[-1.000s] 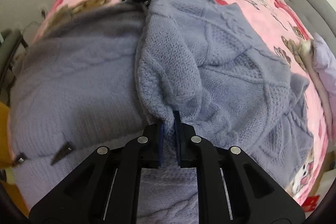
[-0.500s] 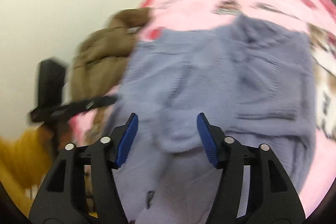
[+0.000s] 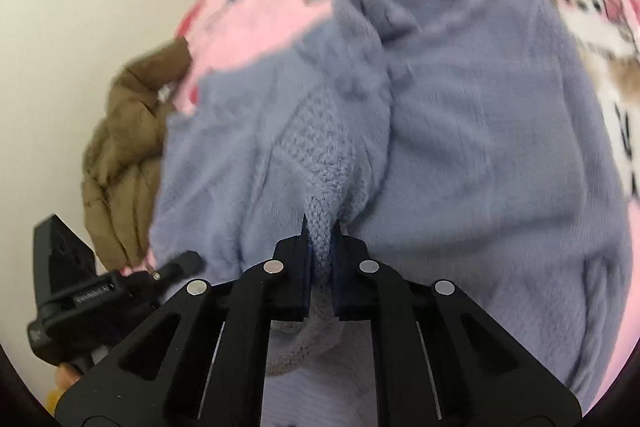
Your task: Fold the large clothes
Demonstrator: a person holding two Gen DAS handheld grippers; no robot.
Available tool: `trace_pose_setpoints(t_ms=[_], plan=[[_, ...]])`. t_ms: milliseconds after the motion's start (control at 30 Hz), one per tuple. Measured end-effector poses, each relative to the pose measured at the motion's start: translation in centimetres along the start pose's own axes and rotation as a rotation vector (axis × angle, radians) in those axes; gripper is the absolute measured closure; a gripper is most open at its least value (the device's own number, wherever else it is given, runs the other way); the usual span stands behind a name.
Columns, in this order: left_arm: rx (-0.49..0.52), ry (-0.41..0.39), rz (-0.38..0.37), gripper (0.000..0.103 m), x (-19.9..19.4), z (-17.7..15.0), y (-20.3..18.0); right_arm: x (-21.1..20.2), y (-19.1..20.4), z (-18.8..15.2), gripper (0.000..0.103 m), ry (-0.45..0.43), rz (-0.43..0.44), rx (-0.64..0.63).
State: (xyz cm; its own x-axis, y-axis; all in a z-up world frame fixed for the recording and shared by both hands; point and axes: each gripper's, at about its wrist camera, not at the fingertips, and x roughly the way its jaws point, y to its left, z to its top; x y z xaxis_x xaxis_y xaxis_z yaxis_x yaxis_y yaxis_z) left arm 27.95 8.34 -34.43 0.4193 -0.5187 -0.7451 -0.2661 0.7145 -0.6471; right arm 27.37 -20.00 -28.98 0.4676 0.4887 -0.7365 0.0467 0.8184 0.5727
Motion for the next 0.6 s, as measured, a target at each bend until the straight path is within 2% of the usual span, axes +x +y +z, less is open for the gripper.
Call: trace_pose_setpoints(t_ms=[100, 167, 200, 267, 300, 367, 433, 500, 600], plan=[[0.095, -0.17, -0.165, 0.094, -2.3, 0.6, -2.3, -3.2, 2.2, 2.3, 0.098, -0.142, -0.016, -0.138], [0.211, -0.252, -0.215, 0.094, -3.2, -0.3, -3.3, -3.8, 3.0, 3.1, 0.098, -0.151, -0.073, -0.225], [0.224, -0.247, -0.215, 0.094, -2.9, -0.7, -3.1, -3.7, 2.8, 2.9, 0.098, -0.128, -0.101, -0.238], [0.174, -0.161, -0.184, 0.094, -1.5, -2.1, -0.8, -2.6, 1.3, 1.9, 0.098, -0.048, -0.105, -0.204], [0.133, -0.113, -0.142, 0.094, -0.6, -3.2, 1.1, -2.1, 0.4, 1.1, 0.098, -0.013, -0.108, -0.184], [0.101, -0.079, -0.081, 0.094, 0.2, -4.4, 3.5, -0.7, -0.8, -1.0, 0.098, 0.059, -0.101, -0.171], [0.07, -0.052, -0.039, 0.094, 0.4, -5.3, 6.2, 0.4, -1.1, -2.6, 0.097, 0.087, -0.122, -0.198], [0.069, -0.028, -0.032, 0.091, 0.9, -5.2, 7.4, 1.4, -1.4, -3.8, 0.093, 0.107, -0.132, -0.202], [0.134, -0.025, -0.016, 0.09, 1.3, -5.0, 7.1, 1.6, -1.7, -4.2, 0.087, 0.09, -0.124, -0.191]])
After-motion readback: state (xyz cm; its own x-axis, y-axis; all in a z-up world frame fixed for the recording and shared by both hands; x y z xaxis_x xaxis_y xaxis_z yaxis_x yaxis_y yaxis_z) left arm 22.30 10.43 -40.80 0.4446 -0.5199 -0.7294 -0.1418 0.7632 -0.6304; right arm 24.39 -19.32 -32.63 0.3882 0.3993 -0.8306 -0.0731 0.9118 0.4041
